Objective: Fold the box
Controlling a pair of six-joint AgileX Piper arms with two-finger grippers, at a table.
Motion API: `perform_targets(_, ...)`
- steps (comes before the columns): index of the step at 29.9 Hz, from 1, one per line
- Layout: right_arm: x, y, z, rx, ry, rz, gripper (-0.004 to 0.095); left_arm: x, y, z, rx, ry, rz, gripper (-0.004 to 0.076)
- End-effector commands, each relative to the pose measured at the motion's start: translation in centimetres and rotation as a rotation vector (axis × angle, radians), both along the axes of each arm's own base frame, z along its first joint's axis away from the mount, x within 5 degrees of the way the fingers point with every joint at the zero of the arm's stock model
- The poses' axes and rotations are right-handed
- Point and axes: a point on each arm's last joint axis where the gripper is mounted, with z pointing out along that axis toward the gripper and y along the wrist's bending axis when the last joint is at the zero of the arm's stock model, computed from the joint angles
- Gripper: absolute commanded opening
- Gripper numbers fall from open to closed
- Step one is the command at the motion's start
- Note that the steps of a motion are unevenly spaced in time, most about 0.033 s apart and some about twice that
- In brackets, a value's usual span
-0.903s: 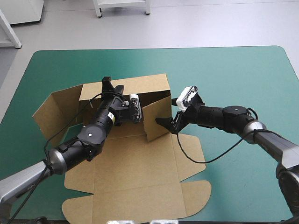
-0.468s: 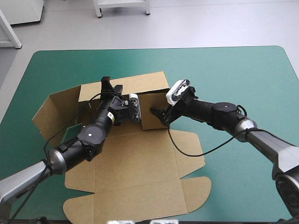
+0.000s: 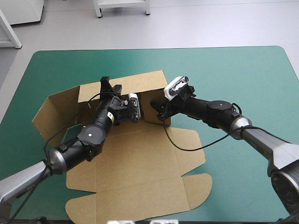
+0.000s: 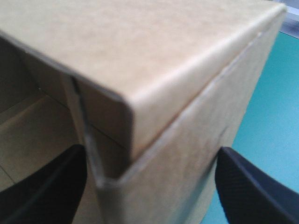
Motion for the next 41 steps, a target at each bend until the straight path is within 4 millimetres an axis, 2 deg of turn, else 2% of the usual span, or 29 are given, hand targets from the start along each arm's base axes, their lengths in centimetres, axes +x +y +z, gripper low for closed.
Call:
perform_targets(1, -0.4, 0.3, 3.2, 0.142, -0.029, 0.018, 0.0559, -0.3, 0.2, 2.1, -0.028, -0.069, 0.005, -0.0008)
perform_targets(10, -1.1, 1.0, 3.6, 0.198, -0.026, 0.124, 0.0262, -0.3, 0.3, 2.1, -0.034, -0.07, 0.011, -0.0008)
perform_targets(14, -1.2, 1.0, 3.6, 0.201, -0.025, 0.13, 0.0154, -0.3, 0.2, 2.1, -0.036, -0.069, 0.007, -0.0008)
perform_targets(18, -1.2, 1.0, 3.6, 0.202, -0.024, 0.129, -0.0003, -0.3, -0.1, 2.5, -0.05, -0.07, -0.02, -0.0007)
perform_targets(21, -1.2, 1.0, 3.6, 0.201, -0.024, 0.127, -0.0017, -0.2, -0.4, 3.1, -0.067, -0.076, -0.043, 0.005)
perform_targets(23, -1.1, 1.0, 3.5, 0.196, -0.024, 0.116, -0.0017, -0.2, -0.6, 3.5, -0.077, -0.083, -0.052, 0.0142)
perform_targets(27, -0.8, 0.7, 3.4, 0.187, -0.011, 0.07, -0.0017, -0.3, -1.0, 4.4, -0.098, -0.102, -0.062, 0.0384)
perform_targets(29, -0.7, 0.6, 3.3, 0.19, 0.003, 0.045, -0.0017, -0.7, -1.4, 4.6, -0.105, -0.106, -0.071, 0.0446)
perform_targets(32, -0.5, 0.4, 3.2, 0.194, 0.023, 0.008, -0.0017, -1.5, -2.2, 4.8, -0.133, -0.092, -0.104, 0.0456)
perform_targets(37, -0.2, 0.1, 3.0, 0.179, 0.031, -0.047, -0.0017, -3.8, -2.8, 5.7, -0.292, -0.009, -0.138, 0.0456)
perform_targets(41, 0.1, -0.3, 2.9, 0.159, 0.029, -0.092, -0.0017, -6.0, -1.9, 7.9, -0.478, 0.038, -0.194, 0.0456)
